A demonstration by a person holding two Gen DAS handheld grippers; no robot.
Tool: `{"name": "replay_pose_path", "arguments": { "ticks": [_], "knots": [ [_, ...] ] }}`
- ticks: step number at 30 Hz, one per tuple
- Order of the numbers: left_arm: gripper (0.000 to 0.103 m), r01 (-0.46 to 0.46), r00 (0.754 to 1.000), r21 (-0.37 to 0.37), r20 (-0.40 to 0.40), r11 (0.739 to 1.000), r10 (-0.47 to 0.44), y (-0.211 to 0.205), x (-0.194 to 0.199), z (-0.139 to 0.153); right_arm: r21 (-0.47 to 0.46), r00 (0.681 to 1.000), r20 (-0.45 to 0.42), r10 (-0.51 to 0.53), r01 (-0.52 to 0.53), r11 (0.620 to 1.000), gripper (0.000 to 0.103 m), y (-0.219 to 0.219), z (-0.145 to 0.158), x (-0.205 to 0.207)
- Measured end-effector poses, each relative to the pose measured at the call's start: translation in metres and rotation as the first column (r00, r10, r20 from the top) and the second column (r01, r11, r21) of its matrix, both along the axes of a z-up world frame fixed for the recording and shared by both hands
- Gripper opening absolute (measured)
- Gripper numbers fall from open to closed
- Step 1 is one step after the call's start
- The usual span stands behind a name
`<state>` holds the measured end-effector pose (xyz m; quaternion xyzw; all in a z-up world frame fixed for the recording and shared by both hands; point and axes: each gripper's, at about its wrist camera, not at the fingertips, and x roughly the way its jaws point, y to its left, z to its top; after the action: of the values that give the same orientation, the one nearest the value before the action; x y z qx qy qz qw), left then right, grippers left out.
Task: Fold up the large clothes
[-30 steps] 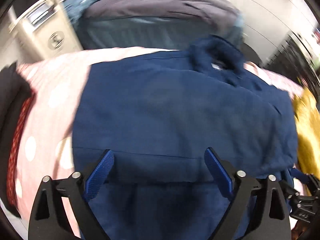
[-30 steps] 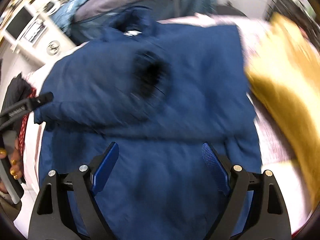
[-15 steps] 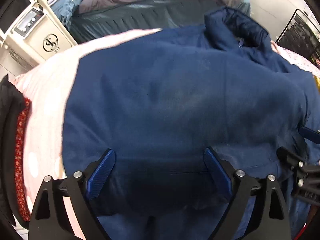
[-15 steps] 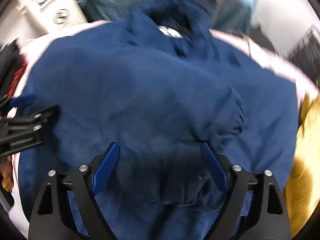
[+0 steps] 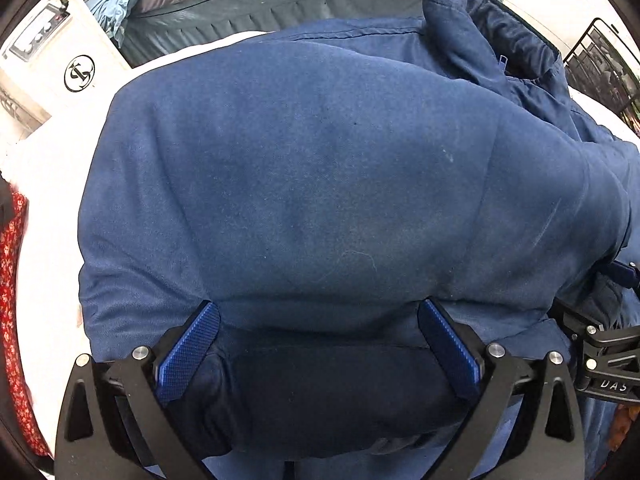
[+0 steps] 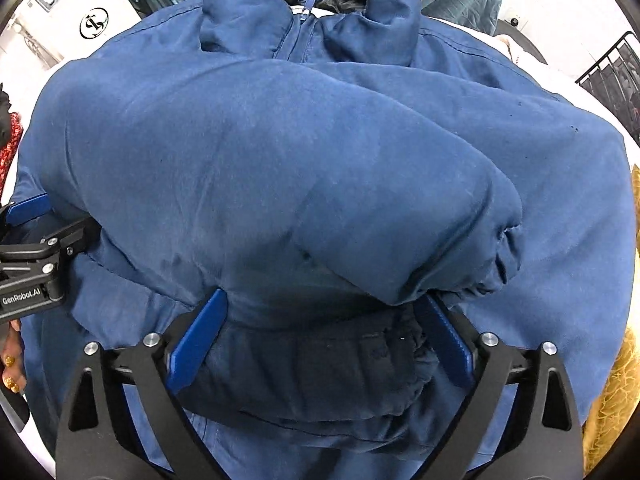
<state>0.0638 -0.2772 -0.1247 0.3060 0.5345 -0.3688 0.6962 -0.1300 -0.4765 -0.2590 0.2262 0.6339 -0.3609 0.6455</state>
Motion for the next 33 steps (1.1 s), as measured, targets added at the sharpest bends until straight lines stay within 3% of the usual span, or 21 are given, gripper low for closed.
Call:
{"name": "replay_pose_path", "arguments": {
  "ticks": [6,8,11,13,16,21,25,33],
  "knots": [
    [0.098,0.006,1.0,0.008,0.002,1.0,-0.006,-0.003,0.0,0.0,0.005,1.0,0.008,0.0,0.0,1.0,0.095,0.002,0.005,-0.002],
    [0.097,0.011,1.0,0.008,-0.003,1.0,-0.011,-0.004,0.0,0.008,0.001,0.997,0.075,-0.029,0.029,1.0,0.091,0.005,0.021,-0.008],
    [0.097,-0.01,1.0,-0.086,-0.009,0.996,0.009,0.009,-0.004,0.031,-0.012,0.972,0.228,-0.055,0.06,0.998,0.091,0.015,0.055,-0.028],
    [0.097,-0.034,0.999,-0.154,-0.026,0.988,0.03,0.027,-0.007,0.049,-0.022,0.967,0.246,-0.064,0.072,0.997,0.091,0.025,0.07,-0.046],
    [0.097,-0.053,0.998,-0.194,-0.037,0.98,0.047,0.054,-0.015,0.066,-0.016,0.96,0.262,-0.096,0.103,0.995,0.091,0.04,0.085,-0.079],
    [0.097,-0.086,0.995,-0.179,-0.071,0.98,0.075,0.103,-0.025,0.07,0.043,0.948,0.249,-0.197,0.192,0.98,0.091,0.069,0.091,-0.14],
    [0.095,-0.112,0.992,-0.169,-0.084,0.979,0.099,0.144,-0.027,0.071,0.096,0.921,0.254,-0.296,0.28,0.955,0.091,0.093,0.09,-0.189],
    [0.086,-0.164,0.981,-0.1,-0.124,0.981,0.151,0.217,-0.023,0.062,0.176,0.878,0.306,-0.367,0.327,0.928,0.091,0.116,0.1,-0.243]
  ]
}}
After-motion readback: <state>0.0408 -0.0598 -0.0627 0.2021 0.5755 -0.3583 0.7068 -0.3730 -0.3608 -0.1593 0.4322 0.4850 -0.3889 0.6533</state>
